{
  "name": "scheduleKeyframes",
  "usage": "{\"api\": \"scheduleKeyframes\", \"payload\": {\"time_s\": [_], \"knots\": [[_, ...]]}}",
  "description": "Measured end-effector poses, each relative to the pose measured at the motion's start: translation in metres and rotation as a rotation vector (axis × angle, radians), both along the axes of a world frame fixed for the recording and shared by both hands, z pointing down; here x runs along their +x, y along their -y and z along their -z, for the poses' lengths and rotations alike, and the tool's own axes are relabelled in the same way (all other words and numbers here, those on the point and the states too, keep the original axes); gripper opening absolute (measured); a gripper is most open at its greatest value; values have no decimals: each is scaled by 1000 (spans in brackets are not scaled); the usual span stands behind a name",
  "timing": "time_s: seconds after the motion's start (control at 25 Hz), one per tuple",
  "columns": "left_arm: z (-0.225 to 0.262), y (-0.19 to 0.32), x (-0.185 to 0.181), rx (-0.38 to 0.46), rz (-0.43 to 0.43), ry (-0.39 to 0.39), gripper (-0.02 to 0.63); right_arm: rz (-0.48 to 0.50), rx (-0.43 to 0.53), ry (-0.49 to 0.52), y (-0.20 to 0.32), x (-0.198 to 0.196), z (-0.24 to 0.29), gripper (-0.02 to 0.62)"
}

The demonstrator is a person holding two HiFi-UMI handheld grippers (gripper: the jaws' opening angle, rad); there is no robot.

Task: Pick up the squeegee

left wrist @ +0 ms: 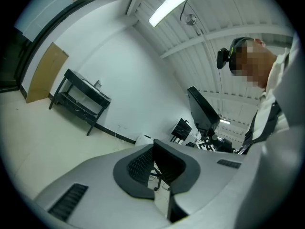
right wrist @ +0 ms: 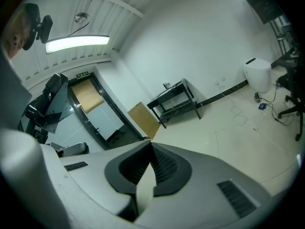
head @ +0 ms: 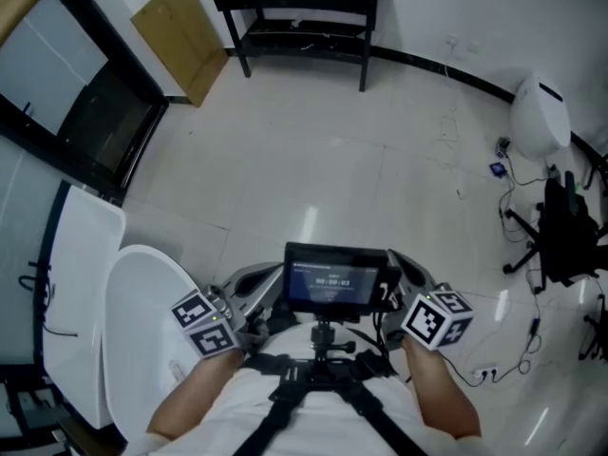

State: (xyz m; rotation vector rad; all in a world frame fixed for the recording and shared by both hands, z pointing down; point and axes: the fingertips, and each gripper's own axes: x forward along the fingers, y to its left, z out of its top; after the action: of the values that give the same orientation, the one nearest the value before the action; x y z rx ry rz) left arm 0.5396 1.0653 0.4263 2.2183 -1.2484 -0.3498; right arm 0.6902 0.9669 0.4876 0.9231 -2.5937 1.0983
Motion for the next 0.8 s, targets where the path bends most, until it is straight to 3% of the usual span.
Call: {"api": "scheduleKeyframes", "payload": {"time_s": [0.52,0.8], "knots": [[7,-8,-8,26,42,11,-3,25,24,24,4,-11,8,-6],[27,6,-23,63,77,50,-3,36,134,-47,15,-13,28,-6]]}}
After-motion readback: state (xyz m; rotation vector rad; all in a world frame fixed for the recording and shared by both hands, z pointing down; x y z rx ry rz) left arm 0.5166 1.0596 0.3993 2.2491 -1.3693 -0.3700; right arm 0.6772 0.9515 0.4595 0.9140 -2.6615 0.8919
